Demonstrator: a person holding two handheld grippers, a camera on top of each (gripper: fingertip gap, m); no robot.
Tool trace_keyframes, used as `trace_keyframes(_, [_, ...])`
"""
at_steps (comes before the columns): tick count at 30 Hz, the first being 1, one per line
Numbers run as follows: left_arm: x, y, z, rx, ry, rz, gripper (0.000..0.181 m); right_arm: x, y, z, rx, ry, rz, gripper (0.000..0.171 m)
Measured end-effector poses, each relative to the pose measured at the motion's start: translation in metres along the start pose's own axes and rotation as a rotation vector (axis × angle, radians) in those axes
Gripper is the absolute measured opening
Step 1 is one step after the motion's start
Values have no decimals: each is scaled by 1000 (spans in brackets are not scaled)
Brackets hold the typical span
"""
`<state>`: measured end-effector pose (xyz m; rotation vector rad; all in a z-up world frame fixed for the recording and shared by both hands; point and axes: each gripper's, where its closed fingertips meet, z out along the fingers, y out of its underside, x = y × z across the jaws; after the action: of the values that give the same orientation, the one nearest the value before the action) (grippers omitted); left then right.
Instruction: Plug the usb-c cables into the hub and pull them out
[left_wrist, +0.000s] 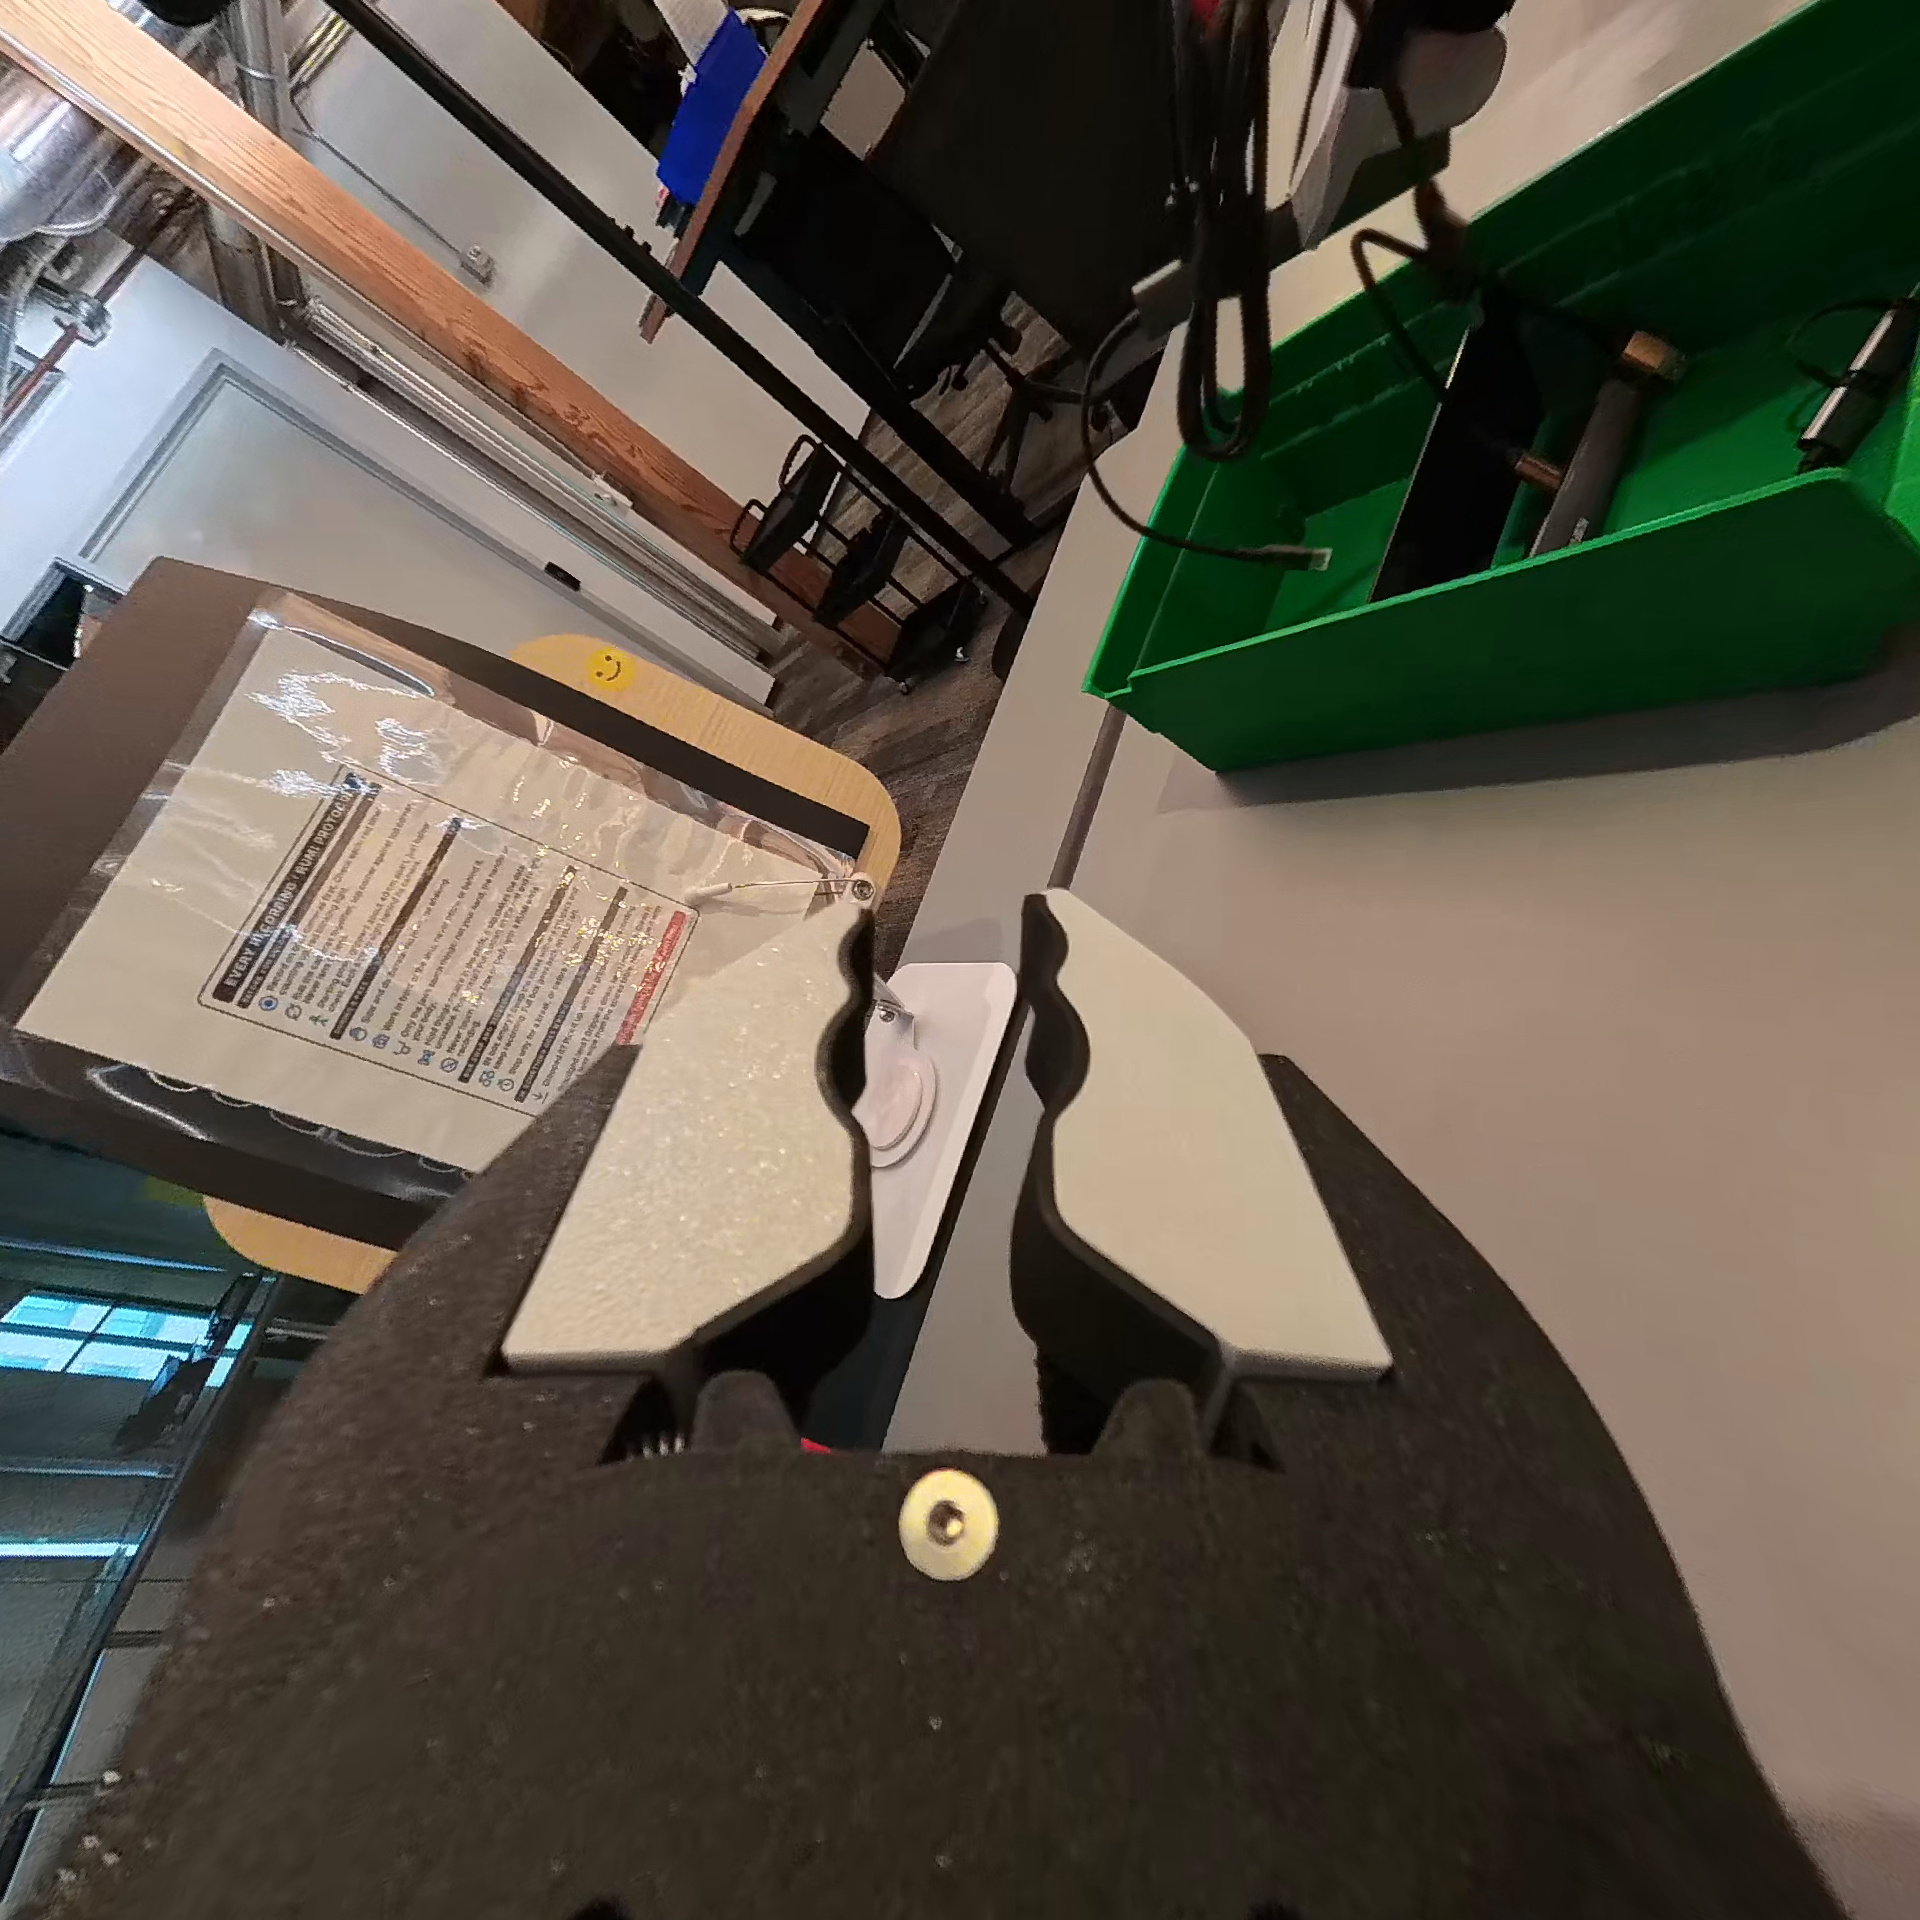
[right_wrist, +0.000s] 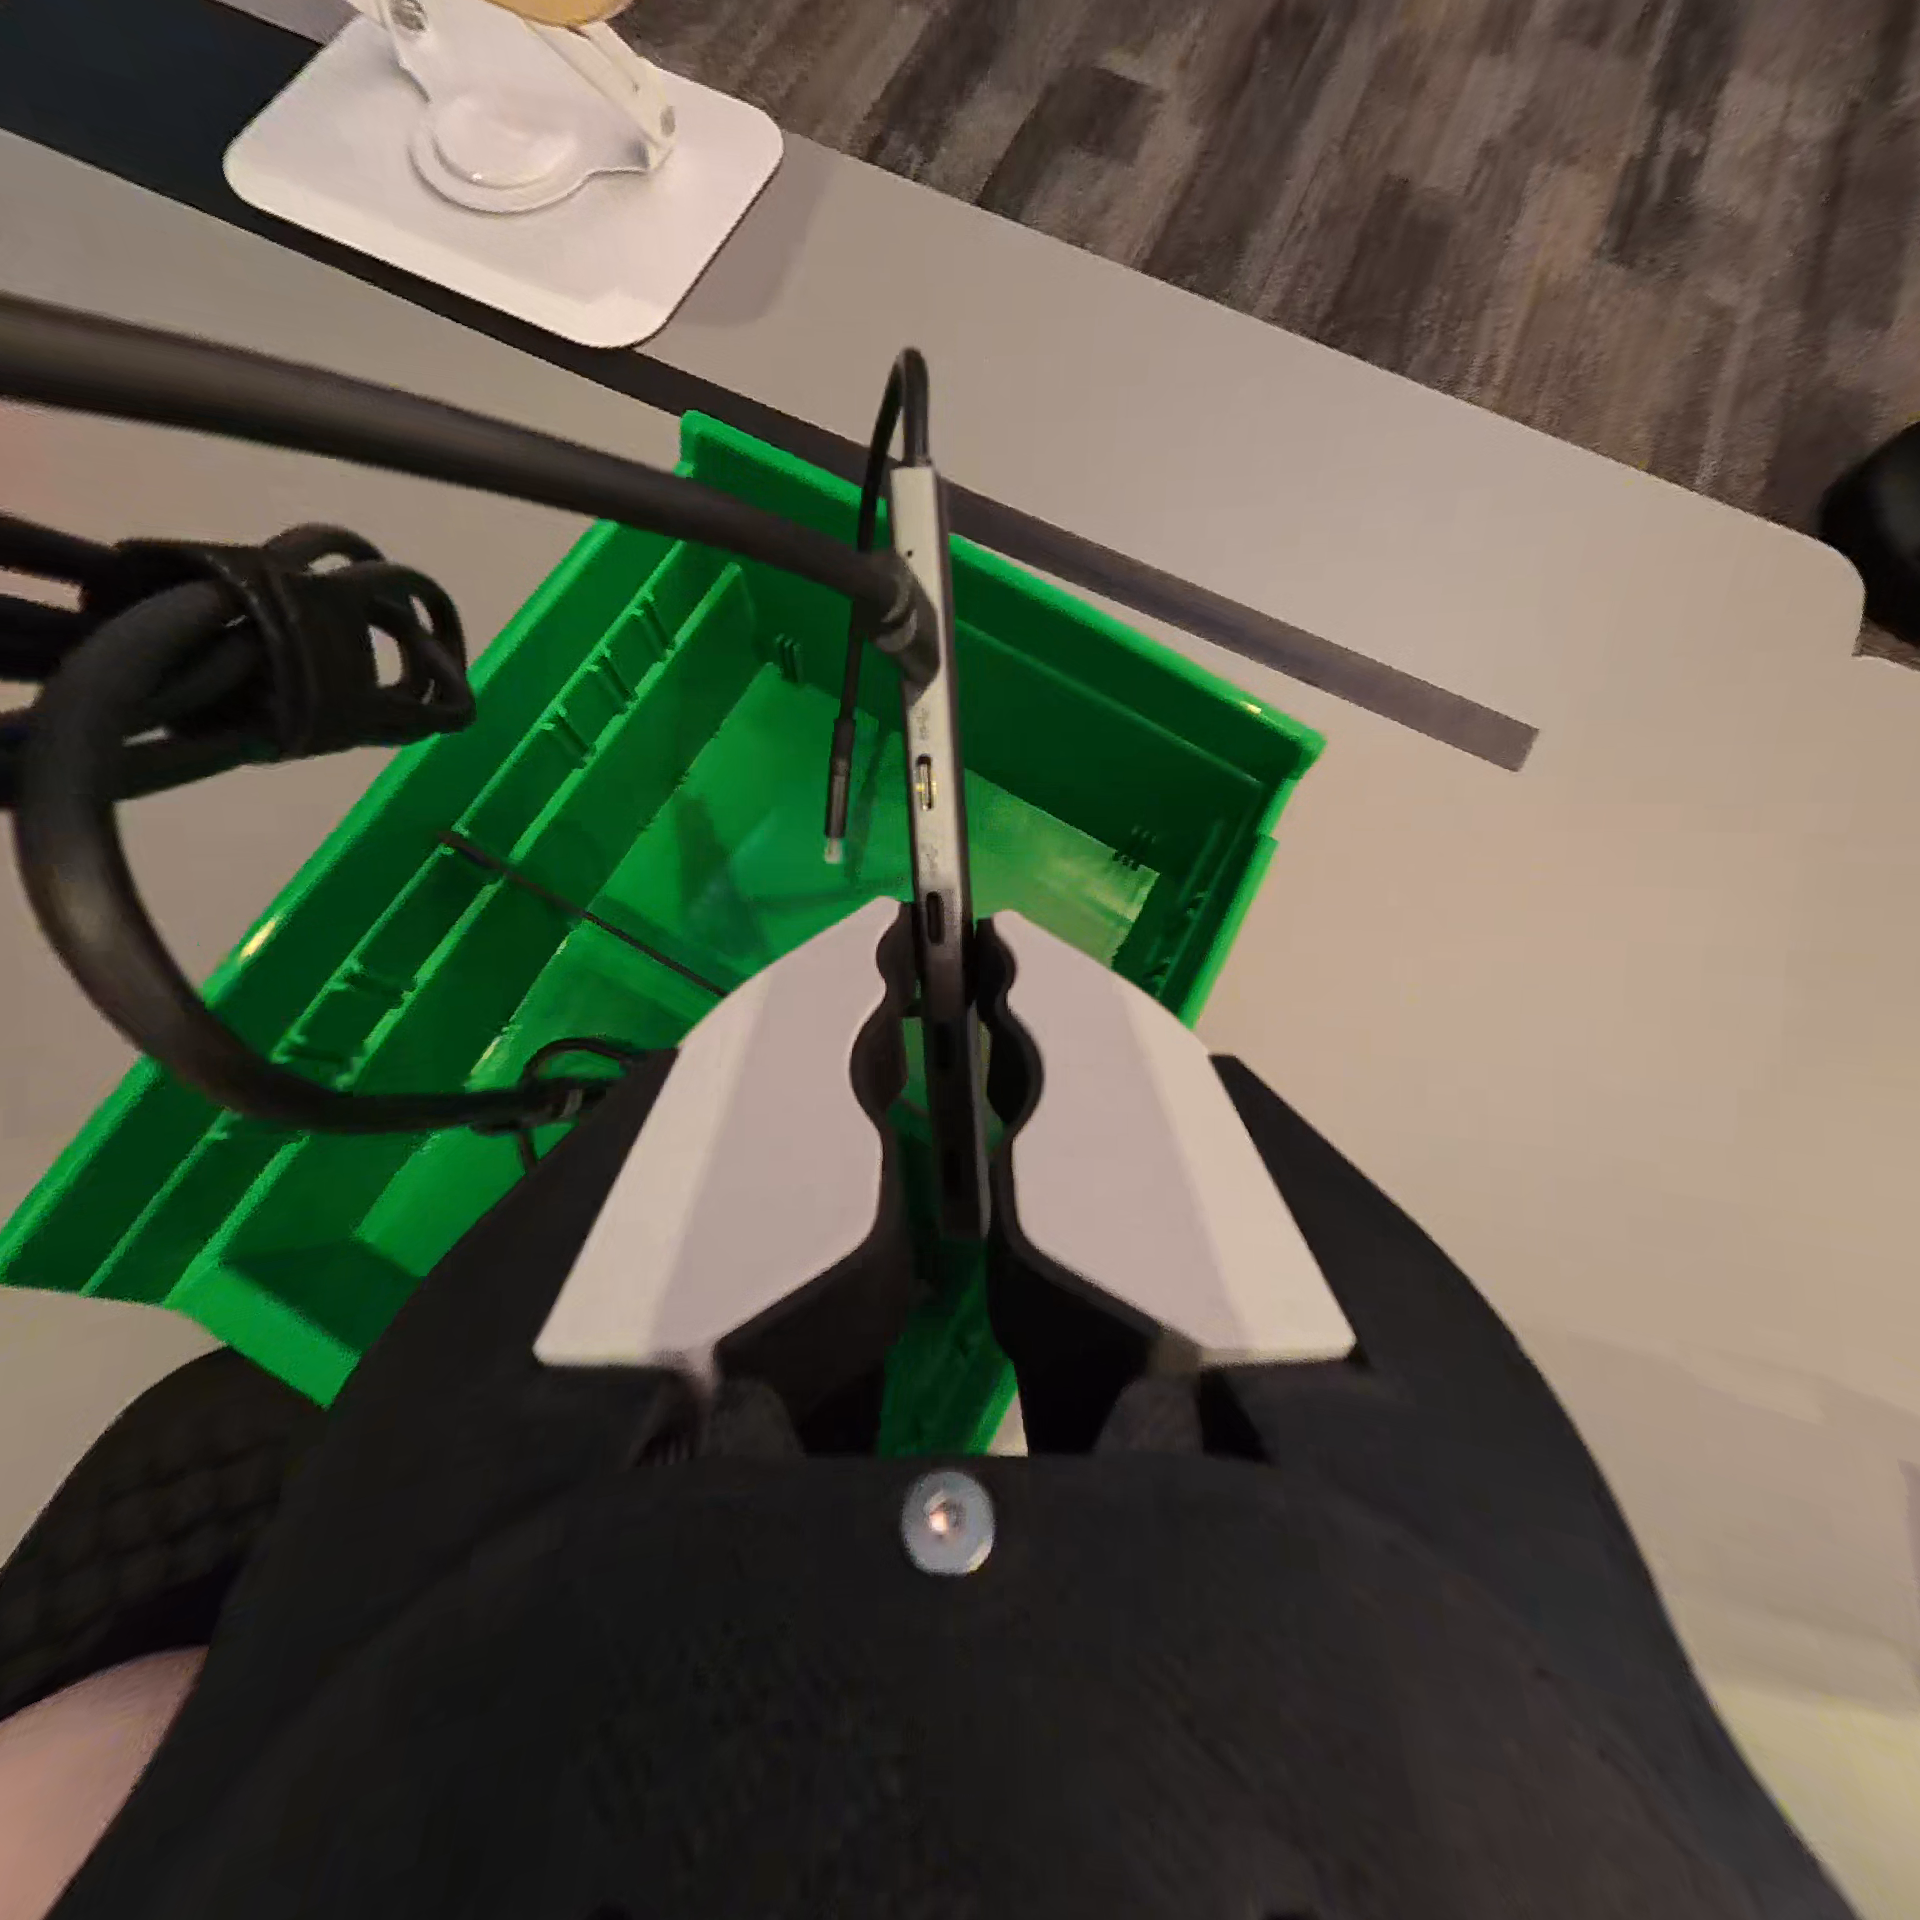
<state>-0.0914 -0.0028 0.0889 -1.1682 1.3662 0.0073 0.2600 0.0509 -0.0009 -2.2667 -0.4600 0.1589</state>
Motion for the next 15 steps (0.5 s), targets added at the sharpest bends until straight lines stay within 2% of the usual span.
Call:
trace_keyframes(1, [1,0,1,-3,6,-1,26,-3,1,1,-9,-26,34,11])
trace_keyframes(3, [4,1,2,-11,17,3,26,-12,11,9,-86,-104,147,11])
trace_keyframes(7, [11,1,6,-25,42,19,26,-9,15,36,-178,-128,271,11])
trace_keyframes(12, [20,4,13,-53,76,39,26,-18,-5,52,-175,-92,138,12])
trace_keyframes(15, [24,3,15,-55,88,42,26,-23,0,71,-225,-116,94,12])
